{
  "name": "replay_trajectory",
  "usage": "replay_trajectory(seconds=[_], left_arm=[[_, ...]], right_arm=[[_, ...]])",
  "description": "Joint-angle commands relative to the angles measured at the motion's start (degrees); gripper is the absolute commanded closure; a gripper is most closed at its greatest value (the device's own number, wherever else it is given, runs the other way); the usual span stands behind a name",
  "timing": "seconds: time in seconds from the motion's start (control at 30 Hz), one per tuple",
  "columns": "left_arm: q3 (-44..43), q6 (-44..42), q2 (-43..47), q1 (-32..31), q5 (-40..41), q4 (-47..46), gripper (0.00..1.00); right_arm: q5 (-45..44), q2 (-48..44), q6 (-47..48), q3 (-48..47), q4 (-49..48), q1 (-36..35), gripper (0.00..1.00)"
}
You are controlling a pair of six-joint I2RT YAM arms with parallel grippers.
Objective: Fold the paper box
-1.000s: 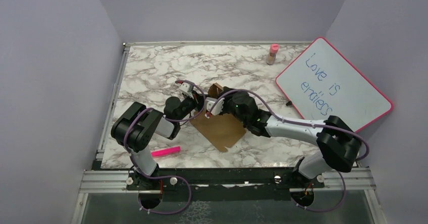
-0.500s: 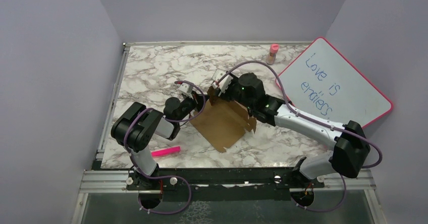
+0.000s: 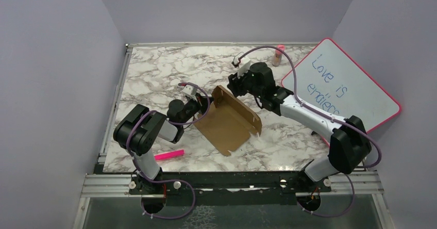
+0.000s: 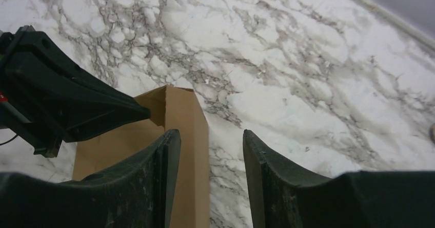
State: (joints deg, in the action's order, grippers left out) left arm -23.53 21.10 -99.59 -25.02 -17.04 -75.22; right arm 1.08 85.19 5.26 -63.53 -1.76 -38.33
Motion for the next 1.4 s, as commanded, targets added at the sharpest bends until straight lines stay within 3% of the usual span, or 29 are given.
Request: replay_trajectory(seconds=[0.0, 0.2, 0.77, 0.97, 1.1, 1.37], left_arm=[[0.8, -0.7, -0.5, -0.6, -0.3, 3.3, 1.00], [0.5, -0.8, -0.4, -0.6, -0.6, 3.8, 1.00], [-1.1, -1.7, 2.1, -0.5, -3.0, 8.1, 1.00], [-2.5, -2.3, 3.7, -0.5, -5.0, 11.3, 0.90], [-3.3, -3.2, 6.0, 0.2, -5.6, 14.5, 0.75], [-3.6, -1.3, 11.1, 9.1, -14.1, 14.8, 0.65]], right_arm=[[4.1, 3.4, -4.8, -1.4, 2.4, 0.2, 0.48], [7.8, 5.7, -4.5, -0.8, 2.8, 0.3, 0.49], [5.6, 7.6, 1.0, 0.8, 3.5, 0.3, 0.54], [6.5, 7.7, 1.6, 1.1, 3.1, 0.8, 0.56], [7.0, 7.8, 2.2, 1.3, 3.0, 1.1, 0.57], [8.0, 7.7, 3.1, 1.4, 3.0, 1.5, 0.57]])
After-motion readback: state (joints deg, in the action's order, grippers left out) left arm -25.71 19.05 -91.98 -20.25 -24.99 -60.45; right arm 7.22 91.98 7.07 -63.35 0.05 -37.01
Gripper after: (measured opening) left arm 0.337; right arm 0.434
